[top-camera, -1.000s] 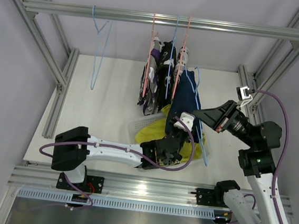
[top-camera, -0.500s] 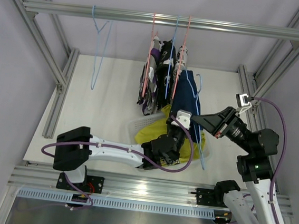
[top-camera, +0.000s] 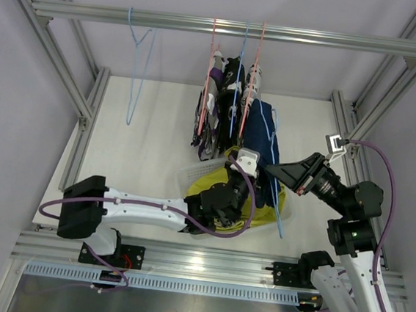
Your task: Remove the trousers from the hanger
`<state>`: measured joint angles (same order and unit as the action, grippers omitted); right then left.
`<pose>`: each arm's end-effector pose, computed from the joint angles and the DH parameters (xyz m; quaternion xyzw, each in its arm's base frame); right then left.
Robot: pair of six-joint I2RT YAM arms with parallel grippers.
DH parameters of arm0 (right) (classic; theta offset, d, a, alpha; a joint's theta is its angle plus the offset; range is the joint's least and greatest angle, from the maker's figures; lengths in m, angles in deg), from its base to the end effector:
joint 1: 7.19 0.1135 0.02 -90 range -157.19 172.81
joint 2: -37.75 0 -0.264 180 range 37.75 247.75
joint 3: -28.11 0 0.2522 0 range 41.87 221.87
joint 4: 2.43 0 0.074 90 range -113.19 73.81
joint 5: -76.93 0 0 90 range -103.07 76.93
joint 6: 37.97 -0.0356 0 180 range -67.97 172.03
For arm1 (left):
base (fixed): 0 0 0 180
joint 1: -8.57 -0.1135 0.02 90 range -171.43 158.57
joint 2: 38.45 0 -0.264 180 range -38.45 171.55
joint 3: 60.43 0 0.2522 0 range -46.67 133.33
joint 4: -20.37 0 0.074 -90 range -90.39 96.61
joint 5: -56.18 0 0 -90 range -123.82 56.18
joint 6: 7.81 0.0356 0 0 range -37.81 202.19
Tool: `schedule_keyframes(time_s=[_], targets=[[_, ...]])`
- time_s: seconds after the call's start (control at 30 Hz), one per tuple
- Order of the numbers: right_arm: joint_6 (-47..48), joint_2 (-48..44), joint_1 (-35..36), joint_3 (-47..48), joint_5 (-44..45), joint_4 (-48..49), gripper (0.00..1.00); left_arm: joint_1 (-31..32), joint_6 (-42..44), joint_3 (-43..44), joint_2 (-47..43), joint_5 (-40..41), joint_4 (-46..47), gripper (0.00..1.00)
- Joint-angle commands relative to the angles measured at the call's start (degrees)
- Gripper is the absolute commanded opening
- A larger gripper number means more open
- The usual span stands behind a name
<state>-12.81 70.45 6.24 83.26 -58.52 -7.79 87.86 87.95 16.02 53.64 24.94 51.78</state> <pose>0.1162 0.0538 0.3815 -0.0423 0.6286 0.6463 0.4306 0.0971 -0.3495 0.3345 0.0671 0.6519 -0.1787 0.7338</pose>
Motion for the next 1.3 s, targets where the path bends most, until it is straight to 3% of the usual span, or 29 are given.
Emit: schedule_keyframes(time_s=[0.0,0.7,1.0,1.27], targets=[[1.3,-0.4,0.4,-0.5,0.4,-0.4,0.0,0.6,-4.9,-0.2,-7.4,-3.4,0.1,0.0],[4.2,-0.4,0.4,-3.9,2.1,-2.5,0.0,4.4,3.8,-2.0,-18.0,-3.9,4.0,0.01],[5.8,-1.2,-1.0,-4.4,1.5,-4.7,0.0,5.4,6.0,-2.7,-25.0,-2.3,-1.1,0.01],[6.4,-2.9,-6.4,-4.5,-1.8,-7.3,0.0,5.4,7.6,-4.9,-30.6,-0.2,-3.2,0.01]])
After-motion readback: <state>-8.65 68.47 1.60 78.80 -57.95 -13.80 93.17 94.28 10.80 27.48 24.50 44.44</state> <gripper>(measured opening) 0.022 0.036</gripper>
